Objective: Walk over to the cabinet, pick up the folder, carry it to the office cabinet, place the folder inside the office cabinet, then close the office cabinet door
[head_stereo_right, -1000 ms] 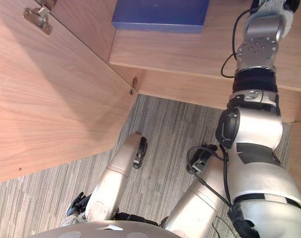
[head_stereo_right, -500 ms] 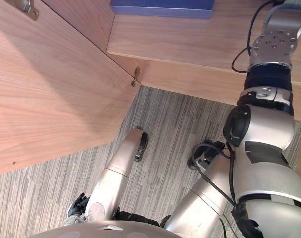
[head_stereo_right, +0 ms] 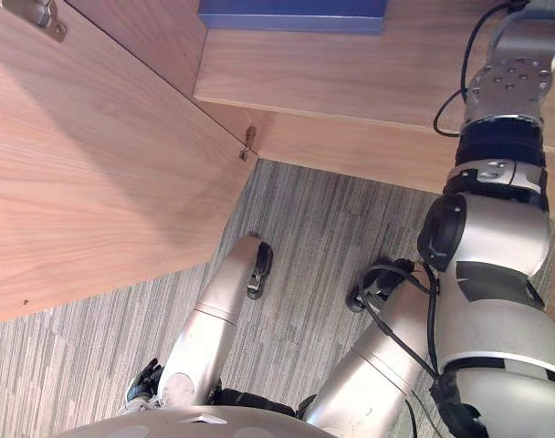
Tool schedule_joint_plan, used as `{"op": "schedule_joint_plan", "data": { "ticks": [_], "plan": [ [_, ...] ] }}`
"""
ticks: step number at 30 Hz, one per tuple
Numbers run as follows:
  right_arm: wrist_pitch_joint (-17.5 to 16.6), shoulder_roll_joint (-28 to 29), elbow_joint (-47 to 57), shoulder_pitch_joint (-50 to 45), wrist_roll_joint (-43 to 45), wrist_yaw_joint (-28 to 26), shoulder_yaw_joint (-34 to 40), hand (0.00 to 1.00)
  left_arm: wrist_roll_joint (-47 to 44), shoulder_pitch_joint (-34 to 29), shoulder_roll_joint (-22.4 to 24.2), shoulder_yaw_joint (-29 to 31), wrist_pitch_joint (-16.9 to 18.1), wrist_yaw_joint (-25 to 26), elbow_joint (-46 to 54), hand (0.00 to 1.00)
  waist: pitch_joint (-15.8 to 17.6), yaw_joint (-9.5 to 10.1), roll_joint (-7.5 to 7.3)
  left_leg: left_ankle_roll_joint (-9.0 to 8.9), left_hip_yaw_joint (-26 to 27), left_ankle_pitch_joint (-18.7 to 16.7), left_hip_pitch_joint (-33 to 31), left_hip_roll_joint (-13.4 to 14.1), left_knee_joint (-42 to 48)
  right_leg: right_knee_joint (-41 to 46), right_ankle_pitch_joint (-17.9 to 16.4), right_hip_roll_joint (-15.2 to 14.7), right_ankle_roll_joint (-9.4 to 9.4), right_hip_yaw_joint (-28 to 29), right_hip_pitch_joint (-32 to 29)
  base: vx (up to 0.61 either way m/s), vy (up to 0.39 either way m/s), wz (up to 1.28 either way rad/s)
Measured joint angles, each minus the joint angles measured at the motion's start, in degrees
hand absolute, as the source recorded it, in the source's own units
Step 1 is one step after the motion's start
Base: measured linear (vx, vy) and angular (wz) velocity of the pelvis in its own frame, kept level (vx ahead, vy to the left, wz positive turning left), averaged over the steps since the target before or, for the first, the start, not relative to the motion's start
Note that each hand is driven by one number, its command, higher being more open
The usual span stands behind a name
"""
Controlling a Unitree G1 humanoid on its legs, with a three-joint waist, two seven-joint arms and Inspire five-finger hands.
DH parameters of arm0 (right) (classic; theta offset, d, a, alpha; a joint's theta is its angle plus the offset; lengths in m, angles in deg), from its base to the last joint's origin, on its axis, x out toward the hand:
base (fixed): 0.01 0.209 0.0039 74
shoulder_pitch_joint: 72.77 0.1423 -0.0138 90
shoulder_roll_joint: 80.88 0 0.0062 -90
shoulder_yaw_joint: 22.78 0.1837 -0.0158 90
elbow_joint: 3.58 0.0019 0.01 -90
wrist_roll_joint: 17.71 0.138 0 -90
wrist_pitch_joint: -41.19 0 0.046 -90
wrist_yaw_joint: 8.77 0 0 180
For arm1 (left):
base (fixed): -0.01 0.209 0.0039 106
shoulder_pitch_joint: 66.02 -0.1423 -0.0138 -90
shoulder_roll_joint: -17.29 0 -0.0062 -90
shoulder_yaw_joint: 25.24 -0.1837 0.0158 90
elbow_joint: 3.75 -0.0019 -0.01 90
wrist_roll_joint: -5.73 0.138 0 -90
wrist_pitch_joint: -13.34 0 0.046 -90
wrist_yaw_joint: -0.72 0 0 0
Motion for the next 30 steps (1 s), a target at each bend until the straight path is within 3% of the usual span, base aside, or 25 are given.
{"op": "schedule_joint_plan", "data": {
  "ticks": [3, 8, 13, 18, 21, 27, 30],
  "plan": [
    [2.4, 0.4, -1.6, -1.1, -0.4, -1.0, -3.6, 1.0, -0.1, 0.0, 0.1, 0.4, -0.1, -0.5, -0.6, 1.0, 0.0, -0.39, 0.02, -0.02, 0.2, 0.0, 2.3, 1.1, -1.8, -2.1, 0.3, 1.0, 0.34, -0.9, 2.4, 0.04, -0.019, -0.15],
    [2.9, 1.8, -1.6, -5.7, -1.0, -3.2, -4.0, 1.0, -0.3, 0.0, 0.1, 0.8, -0.3, -1.2, -0.7, 1.0, -0.1, -0.8, 0.04, 0.04, 0.1, 1.6, 7.1, 2.0, -7.5, -7.5, 1.9, 1.9, 0.26, -3.2, 7.9, 0.04, 0.002, -0.08],
    [2.0, 6.7, -1.6, -9.3, -1.0, -4.2, -0.4, 1.0, -0.3, 0.0, 0.1, 1.9, -1.0, -1.4, -0.7, 1.0, -0.1, -1.77, -0.09, -0.03, 0.0, 3.9, 12.7, 2.8, -14.9, -14.1, 3.9, 3.0, 0.12, -5.8, 14.0, 0.06, 0.021, -0.05],
    [1.7, 11.8, -1.6, -12.8, -0.7, -4.2, 3.9, 1.0, -0.3, 0.0, -0.3, 3.3, -1.0, -1.5, -0.6, 1.0, -1.0, -2.14, -1.45, -0.18, 0.1, 6.4, 17.4, 3.9, -21.8, -20.6, 6.1, 4.6, 0.05, -7.9, 18.9, 0.06, 0.038, -0.08],
    [1.5, 13.5, -2.2, -14.3, 0.2, -3.7, 7.4, 1.0, -0.3, 0.0, -0.6, 3.5, -0.9, -1.5, -0.6, 1.0, -1.6, -2.17, -1.97, -0.05, -0.5, 8.4, 19.7, 4.2, -26.3, -25.3, 8.1, 5.1, -0.37, -10.1, 22.2, 0.05, 0.057, 0.05],
    [0.0, 17.0, -3.6, -17.0, 0.3, -2.9, 11.3, 1.0, -0.5, -0.5, -1.1, 4.8, -0.8, -1.6, -0.6, 1.0, -3.2, -1.94, -3.63, 0.47, -0.5, 16.1, 27.3, 4.6, -42.0, -40.3, 14.8, 7.0, -0.11, -14.6, 31.0, 0.05, 0.081, 0.05],
    [-0.2, 17.9, -5.0, -17.8, 1.8, -2.7, 11.4, 1.0, -0.5, -0.6, -1.5, 4.8, -0.8, -1.8, -0.6, 1.0, -4.2, -1.92, -4.29, 0.52, -0.7, 18.0, 29.4, 4.6, -46.0, -43.6, 16.1, 7.3, 0.02, -15.8, 33.3, 0.06, 0.044, 0.1]
  ]
}}
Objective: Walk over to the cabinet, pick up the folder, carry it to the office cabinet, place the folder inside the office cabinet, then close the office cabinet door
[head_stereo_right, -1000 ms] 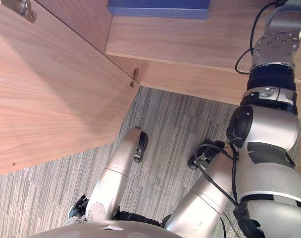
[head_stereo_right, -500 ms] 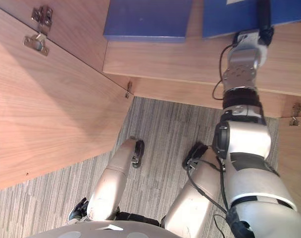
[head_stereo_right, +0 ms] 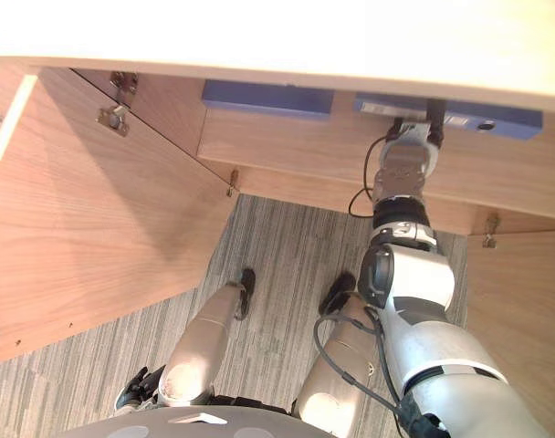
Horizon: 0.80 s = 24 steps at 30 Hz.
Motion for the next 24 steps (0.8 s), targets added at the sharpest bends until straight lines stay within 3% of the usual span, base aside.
{"op": "schedule_joint_plan", "data": {
  "ticks": [4, 7, 9, 10, 12, 15, 24],
  "plan": [
    [1.4, 0.1, -2.6, 0.0, -0.4, 0.0, -1.1, 1.0, 0.0, -0.2, -0.4, 0.0, 0.1, -0.7, 0.1, 1.0, -0.9, -0.02, -0.46, -0.03, -0.1, 2.6, 2.7, 0.2, -5.3, -4.3, 1.8, 0.8, 0.1, -1.2, 2.4, 0.05, 0.039, 0.02],
    [6.4, -2.1, -5.2, 0.0, -5.7, -0.2, -7.2, 1.0, 0.0, -0.5, -0.5, 0.0, 0.1, -1.4, 0.2, 1.0, -1.4, -0.04, -0.68, -0.1, 0.2, 4.0, 4.3, 0.9, -8.7, -7.5, 3.3, 2.0, 0.09, -1.6, 3.7, 0.03, 0.023, -0.09],
    [14.6, -4.6, -8.3, 0.0, -21.2, -1.9, -15.0, 1.0, 0.3, -0.8, -1.0, -0.1, 0.1, -3.3, 0.8, 1.0, -1.6, -0.27, -1.08, -0.17, 0.5, 4.6, 5.1, 1.5, -10.0, -9.1, 4.0, 2.9, -0.08, -1.6, 4.3, 0.02, 0.041, -0.13],
    [16.6, -5.6, -9.2, 0.0, -26.7, -3.4, -17.0, 1.0, 0.4, -0.8, -1.1, -0.2, 0.0, -4.0, 1.1, 1.0, -1.6, -0.28, -1.08, -0.17, 0.5, 4.6, 5.1, 1.5, -10.0, -9.1, 4.0, 2.9, -0.08, -1.6, 4.3, 0.0, 0.037, -0.05],
    [21.6, -9.9, -9.8, 0.0, -42.1, -12.1, -26.1, 1.0, 0.6, -0.8, -1.9, -1.0, 0.0, -6.2, 2.1, 1.0, -1.6, -0.19, -1.09, -0.18, 0.6, 4.6, 5.1, 1.8, -9.7, -9.0, 4.1, 3.2, -0.13, -1.5, 4.4, -0.03, 0.031, -0.04],
    [22.7, -13.0, -8.4, 0.2, -61.1, -24.1, -33.3, 1.0, 3.0, -0.8, -2.6, -1.0, -0.1, -8.6, 3.5, 1.0, -1.6, 0.52, -1.1, -0.36, 0.6, 4.7, 5.2, 2.3, -9.7, -8.8, 3.9, 3.7, -0.35, -1.7, 4.4, -0.04, 0.011, -0.03],
    [20.7, -13.6, -7.2, -0.9, -74.9, -33.3, -37.0, 1.0, 5.5, -0.8, -3.1, -0.7, -0.5, -10.7, 3.5, 1.0, -1.6, 1.23, -1.28, -0.39, 1.6, 4.7, 5.7, 2.6, -9.8, -9.0, 4.1, 3.9, -0.46, -1.3, 4.7, -0.02, 0.032, -0.02]
  ]
}}
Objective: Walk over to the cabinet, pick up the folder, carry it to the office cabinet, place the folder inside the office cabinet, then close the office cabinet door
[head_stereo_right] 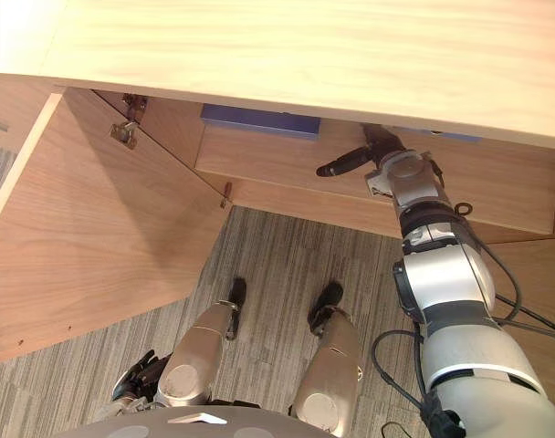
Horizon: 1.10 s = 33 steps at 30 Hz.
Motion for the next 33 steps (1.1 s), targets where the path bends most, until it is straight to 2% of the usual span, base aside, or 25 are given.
{"op": "schedule_joint_plan", "data": {
  "ticks": [3, 6, 11, 15, 22, 24, 26, 28, 33],
  "plan": [
    [-1.6, 1.7, 0.8, -2.4, -7.2, -0.9, 0.6, 1.0, 0.0, 0.0, -0.6, 0.0, -0.1, -0.3, 0.1, 1.0, -0.5, 0.23, -0.9, 0.02, 0.1, 0.1, 0.4, 0.1, -0.5, -0.5, 0.2, 0.2, 0.01, -0.1, 0.4, 0.0, 0.034, -0.01],
    [-2.2, 2.5, 1.3, -5.0, -13.7, -0.7, 3.1, 1.0, 0.0, 0.1, -0.6, 0.0, -0.3, -0.7, 0.5, 1.0, -0.5, 0.81, -0.99, 0.08, 0.0, 0.8, 2.2, 0.1, -2.4, -2.1, 0.6, 0.2, 0.28, -0.8, 2.4, 0.02, 0.033, 0.06],
    [-2.4, 4.5, 2.9, -9.7, -19.8, 0.6, 9.2, 1.0, 0.0, 0.0, -0.9, -0.1, -1.3, -1.0, 1.0, 1.0, -1.1, 1.59, -2.15, 0.24, -0.2, 3.7, 5.5, -0.4, -8.8, -5.4, 1.7, 0.2, 0.73, -1.6, 4.4, 0.04, 0.026, 0.07],
    [-2.6, 6.7, 4.9, -12.8, -24.2, 1.8, 13.7, 1.0, 0.0, 0.0, -1.0, -1.0, -1.3, -0.9, 1.0, 1.0, -1.2, 1.57, -2.14, 0.41, 0.0, 5.0, 8.4, -0.3, -12.4, -8.1, 2.7, 0.8, 1.14, -1.9, 6.6, 0.05, 0.023, -0.03],
    [-2.6, 10.5, 5.7, -18.9, -26.9, 2.2, 18.6, 1.0, 3.7, 0.1, -1.0, -1.0, -1.4, -0.7, 2.5, 1.0, -2.3, 1.61, -2.77, 0.18, 2.1, 4.9, 13.0, -0.2, -13.9, -12.2, 4.4, 1.7, 2.03, -1.5, 11.8, 0.05, 0.04, -0.08],
    [-2.5, 11.8, 5.6, -21.6, -26.9, 1.4, 20.0, 1.0, 3.9, 0.1, -1.0, -1.0, -1.3, -0.9, 2.9, 1.0, -4.2, 1.62, -3.41, 0.46, 3.2, 4.5, 13.6, -0.2, -13.9, -13.7, 5.1, 2.0, 2.46, -0.9, 12.6, 0.03, 0.069, -0.18],
    [-2.5, 13.1, 5.5, -22.9, -26.9, 0.8, 20.4, 1.0, 4.2, 0.1, -1.0, -1.0, -1.3, -0.9, 2.8, 1.0, -4.4, 1.67, -3.54, 0.58, 4.0, 3.7, 15.5, 0.0, -13.8, -15.1, 5.9, 2.8, 2.67, 0.3, 14.3, 0.01, 0.055, -0.34],
    [-2.5, 14.3, 5.3, -25.0, -26.9, 0.1, 20.4, 1.0, 6.4, 0.1, -1.0, -0.7, -1.4, -0.8, 2.5, 1.0, -6.1, 1.64, -3.66, 0.9, 5.1, 3.1, 16.4, 0.2, -13.8, -16.9, 6.9, 3.6, 2.84, 1.4, 15.1, 0.0, 0.052, -0.4],
    [-2.3, 16.7, 0.9, -27.3, -26.9, -1.0, 21.1, 1.0, 10.6, 1.0, -1.1, -0.7, -1.3, 0.5, 1.2, 1.0, -9.8, 0.83, -4.31, 1.76, 6.6, 2.3, 18.3, 0.3, -14.0, -24.4, 11.2, 5.9, 3.28, 3.5, 18.8, 0.0, 0.035, -0.26]
  ]
}}
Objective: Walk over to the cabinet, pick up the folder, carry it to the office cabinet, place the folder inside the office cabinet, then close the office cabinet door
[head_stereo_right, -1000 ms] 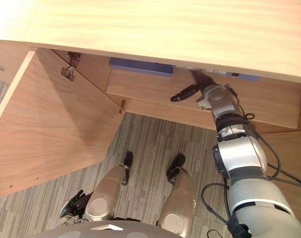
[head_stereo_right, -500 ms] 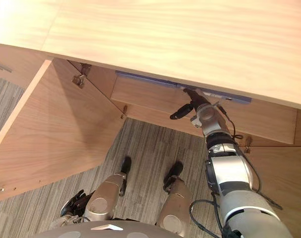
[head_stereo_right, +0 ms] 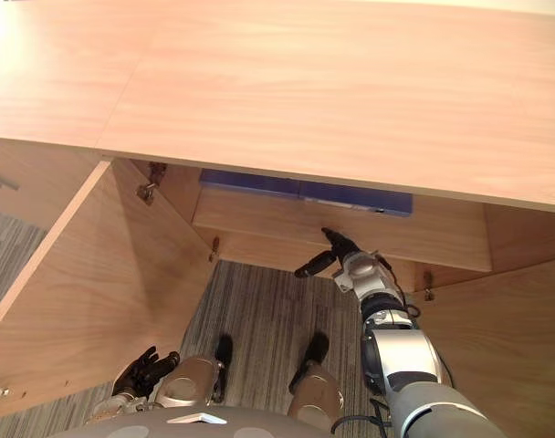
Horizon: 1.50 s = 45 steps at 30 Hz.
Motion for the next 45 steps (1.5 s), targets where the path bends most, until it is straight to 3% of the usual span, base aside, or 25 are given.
{"op": "schedule_joint_plan", "data": {
  "ticks": [6, 12, 15, 18, 21, 22, 24, 25, 26, 27, 28, 29, 30, 32, 36, 37, 38, 39, 40, 41, 42, 45],
  "plan": [
    [3.6, 0.8, -5.6, -7.9, -0.2, -2.0, 1.6, 1.0, 2.9, 1.0, -1.5, -0.1, -0.1, 0.8, -1.9, 1.0, -1.9, -0.9, -2.32, 0.87, 1.2, -0.5, 3.3, -1.5, -1.0, -6.7, 3.8, 0.8, 0.35, 1.5, 4.8, 0.0, 0.041, -0.13],
    [3.7, 1.3, -5.8, -14.0, -0.2, -1.0, 4.6, 1.0, 7.0, 1.7, -2.9, -0.8, -0.6, 1.3, -4.0, 1.0, -3.1, -2.97, -3.67, 1.73, 4.6, -2.1, 7.1, -2.1, -0.8, -7.6, 4.7, 0.9, 0.3, 5.6, 6.8, -0.02, 0.046, -0.36],
    [3.8, 4.6, -5.3, -18.6, -0.1, 3.6, 8.8, 1.0, 8.4, 1.8, -3.3, -1.0, -0.6, 2.9, -5.6, 1.0, -4.4, -3.96, -4.49, 1.69, 6.6, -3.6, 9.1, -2.4, -0.8, -7.5, 4.5, 1.1, 0.09, 8.0, 7.3, -0.04, 0.034, -0.43],
    [3.8, 9.8, -3.5, -24.3, 0.9, 11.8, 15.1, 1.0, 9.3, 2.0, -3.0, -1.5, -0.7, 6.0, -7.3, 1.0, -5.0, -5.32, -4.69, 2.25, 9.3, -4.6, 11.6, -2.8, -0.8, -6.7, 4.5, 1.2, 0.04, 10.9, 7.7, -0.04, 0.049, -0.5],
    [3.5, 14.7, -1.8, -31.1, 14.3, 18.0, 24.2, 1.0, 9.3, 1.8, -2.4, 0.0, -0.7, 9.0, -8.3, 1.0, -5.5, -6.17, -4.79, 2.49, 12.6, -5.6, 14.6, -2.9, -1.0, -5.7, 4.4, 1.4, -0.1, 13.3, 8.4, -0.03, 0.068, -0.54],
    [2.8, 15.6, -1.4, -33.1, 23.6, 19.6, 26.3, 1.0, 9.3, 1.7, -2.1, 1.1, -0.7, 9.7, -8.4, 1.0, -5.6, -6.52, -4.86, 2.63, 13.7, -5.9, 15.6, -2.8, -1.0, -5.3, 4.4, 1.6, -0.11, 14.3, 8.5, -0.01, 0.048, -0.59],
    [-1.1, 17.7, -0.4, -39.2, 39.9, 23.1, 25.8, 1.0, 9.1, 1.4, -1.6, 2.8, -0.7, 11.2, -9.4, 1.0, -5.9, -7.34, -4.86, 3.15, 17.7, -6.3, 18.7, -2.5, -1.2, -3.2, 4.5, 2.4, 0.09, 15.7, 8.6, -0.02, 0.05, -0.8],
    [-2.0, 18.2, -0.2, -40.7, 42.4, 23.7, 25.7, 1.0, 9.1, 1.3, -1.6, 3.0, -0.6, 11.5, -9.5, 1.0, -5.9, -7.34, -4.88, 3.22, 18.9, -6.5, 19.7, -2.2, -1.3, -2.4, 4.6, 2.7, 0.12, 15.6, 8.5, -0.04, 0.043, -0.97],
    [-2.7, 18.8, -0.2, -42.9, 45.8, 24.2, 25.6, 1.0, 8.9, 1.2, -1.5, 3.1, -0.6, 11.9, -9.8, 1.0, -5.9, -7.32, -5.11, 3.39, 21.9, -6.6, 21.4, -1.9, -1.8, -1.0, 4.7, 3.1, -0.27, 13.6, 8.0, -0.07, 0.026, -1.1],
    [-2.6, 19.2, -0.1, -44.0, 47.7, 24.1, 26.3, 1.0, 8.8, 0.8, -1.4, 3.1, -0.6, 12.0, -10.0, 1.0, -6.4, -7.55, -4.09, 3.59, 25.0, -6.5, 22.6, -1.2, -2.6, 1.0, 2.1, 2.3, -4.92, 7.0, 7.3, -0.06, 0.023, -1.1],
    [-2.8, 19.5, 0.0, -44.5, 48.3, 24.2, 27.3, 1.0, 8.7, 0.4, -1.2, 3.1, -0.5, 12.1, -9.9, 1.0, -6.5, -8.27, -3.57, 3.74, 26.3, -6.2, 23.4, -0.6, -3.1, 3.6, 0.5, 0.8, -6.87, 1.9, 7.0, -0.03, 0.052, -1.02],
    [-3.1, 19.7, 0.6, -46.0, 50.0, 24.3, 27.7, 1.0, 8.3, -0.6, -0.9, 3.1, -0.3, 12.1, -9.8, 1.0, -6.8, -9.72, -3.14, 3.38, 28.5, -5.9, 24.9, 0.4, -4.0, 10.7, -1.6, -1.9, -9.08, -6.8, 6.9, 0.02, 0.065, -0.95],
    [-3.4, 19.7, 0.7, -46.8, 50.4, 24.2, 27.6, 1.0, 8.1, -1.0, -0.9, 3.2, -0.3, 12.1, -9.8, 1.0, -7.0, -10.26, -2.9, 3.04, 30.9, -5.7, 25.8, 1.6, -4.3, 16.8, -3.6, -3.5, -9.26, -10.9, 7.3, 0.03, 0.058, -1.01],
    [-3.6, 19.7, 0.7, -47.8, 52.4, 24.1, 27.8, 1.0, 8.1, -0.9, -1.0, 3.2, -0.2, 11.8, -9.8, 1.0, -7.1, -10.2, -2.83, 1.85, 34.9, -4.9, 26.5, 3.0, -5.2, 22.9, -7.0, -5.1, -9.38, -13.8, 7.2, 0.03, -0.014, -0.97],
    [-3.5, 20.0, 0.8, -47.9, 52.7, 24.1, 32.3, 1.0, 8.1, -1.0, -1.3, 3.5, 0.0, 11.0, -10.4, 1.0, -7.2, -10.53, -3.11, -0.45, 39.0, -3.0, 26.6, 4.2, -6.0, 29.4, -10.6, -10.7, -7.91, -15.1, 7.2, 0.06, -0.154, -0.79],
    [-3.2, 19.8, -0.1, -47.6, 52.0, 24.1, 33.2, 1.0, 8.1, -0.9, -1.4, 4.0, 0.0, 10.9, -11.3, 1.0, -7.3, -10.5, -4.01, 0.09, 38.9, -2.6, 26.5, 3.4, -6.3, 27.7, -11.9, -9.1, -6.92, -15.2, 7.2, 0.05, -0.243, -0.88],
    [-3.1, 18.4, -0.8, -46.7, 51.6, 24.0, 33.5, 1.0, 8.1, 0.0, -1.1, 3.7, 0.0, 10.6, -13.5, 1.0, -7.7, -10.18, -2.09, 2.75, 35.5, -1.9, 25.8, 3.5, -8.1, 23.7, -12.1, -6.6, -7.03, -14.8, 7.3, 0.03, -0.261, -0.93],
    [-3.1, 17.5, -1.5, -45.3, 51.5, 24.0, 33.9, 1.0, 8.1, 0.6, -0.4, 3.2, 0.1, 10.4, -14.3, 1.0, -7.7, -10.29, -0.95, 3.21, 32.5, -1.6, 25.5, 3.4, -9.3, 20.9, -12.1, -4.9, -6.96, -14.5, 7.5, 0.0, -0.279, -0.68],
    [-3.0, 17.1, -1.9, -44.5, 51.4, 24.0, 34.1, 1.0, 8.2, 1.0, -0.4, 2.7, 0.1, 10.2, -14.6, 1.0, -7.3, -10.36, -0.42, 3.07, 30.6, -1.6, 25.6, 3.4, -10.0, 19.3, -12.3, -3.9, -6.57, -14.2, 7.9, -0.04, -0.231, -0.45],
    [-2.8, 16.9, -2.5, -43.6, 50.6, 23.9, 34.1, 1.0, 8.3, 1.6, -0.4, 1.4, 0.2, 10.0, -15.1, 1.0, -7.2, -10.41, -0.14, 2.21, 29.2, -1.6, 25.6, 3.7, -10.5, 16.5, -12.7, -2.1, -4.64, -13.8, 8.6, -0.09, -0.22, -0.33],
    [-2.8, 16.8, -2.8, -42.5, 49.5, 23.7, 33.8, 1.0, 8.6, 1.7, -0.7, 0.5, 0.3, 9.8, -15.1, 1.0, -7.1, -10.63, -0.2, 0.93, 29.1, -1.2, 25.7, 4.6, -10.7, 14.3, -11.9, -0.4, -4.25, -13.4, 9.1, -0.09, -0.118, -0.27],
    [-3.3, 17.5, -2.5, -40.7, 49.3, 22.5, 32.2, 1.0, 8.6, 2.0, -1.8, -0.7, 0.4, 9.8, -14.8, 1.0, -7.3, -10.28, -1.52, -1.14, 30.0, -2.5, 24.0, 6.5, -9.3, 7.1, -8.5, 4.4, -3.58, -12.4, 9.3, -0.21, -0.067, -0.41]
  ]
}}
